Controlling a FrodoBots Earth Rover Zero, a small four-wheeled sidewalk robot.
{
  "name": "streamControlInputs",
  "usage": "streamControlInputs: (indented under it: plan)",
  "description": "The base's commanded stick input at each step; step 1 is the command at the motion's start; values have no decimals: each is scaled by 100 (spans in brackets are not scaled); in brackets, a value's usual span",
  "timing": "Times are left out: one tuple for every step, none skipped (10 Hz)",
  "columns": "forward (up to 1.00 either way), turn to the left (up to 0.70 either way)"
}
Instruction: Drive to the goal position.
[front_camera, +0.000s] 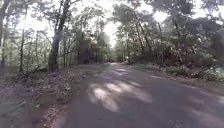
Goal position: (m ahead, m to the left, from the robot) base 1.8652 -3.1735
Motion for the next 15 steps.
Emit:
streamControlInputs:
  plan:
    - [6, -1]
    - [6, -1]
    - [6, -1]
    - [6, -1]
    - [6, -1]
    - [6, -1]
    - [6, -1]
    - [6, -1]
    - [5, -1]
    - [5, -1]
    - [6, -1]
    - [6, -1]
    - [6, -1]
    - [6, -1]
    - [6, -1]
